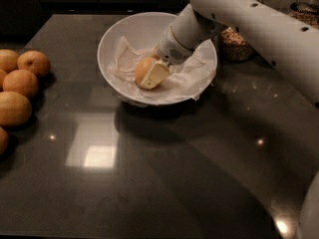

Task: Pick orange from white bowl

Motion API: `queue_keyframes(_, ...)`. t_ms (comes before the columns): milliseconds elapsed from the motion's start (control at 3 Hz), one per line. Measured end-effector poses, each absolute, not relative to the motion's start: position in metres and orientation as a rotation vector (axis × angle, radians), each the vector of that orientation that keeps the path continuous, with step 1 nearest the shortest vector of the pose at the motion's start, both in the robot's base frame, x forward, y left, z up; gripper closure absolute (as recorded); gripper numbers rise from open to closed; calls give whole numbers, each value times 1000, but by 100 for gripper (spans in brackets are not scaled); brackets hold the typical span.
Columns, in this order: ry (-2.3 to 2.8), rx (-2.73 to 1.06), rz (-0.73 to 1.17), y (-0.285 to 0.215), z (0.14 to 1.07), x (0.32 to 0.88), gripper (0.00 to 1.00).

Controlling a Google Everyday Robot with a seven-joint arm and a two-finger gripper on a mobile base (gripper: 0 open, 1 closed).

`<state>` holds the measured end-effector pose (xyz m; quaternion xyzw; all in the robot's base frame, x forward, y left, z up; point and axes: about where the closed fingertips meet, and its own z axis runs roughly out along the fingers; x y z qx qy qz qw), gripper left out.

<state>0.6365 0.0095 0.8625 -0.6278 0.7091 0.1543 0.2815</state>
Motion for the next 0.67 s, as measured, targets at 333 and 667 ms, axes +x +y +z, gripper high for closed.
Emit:
queue_keyframes(333, 1883, -1681, 419, 10, 869, 635, 100)
queue_keyframes(667, 1851, -1654, 395, 3, 894, 633, 100)
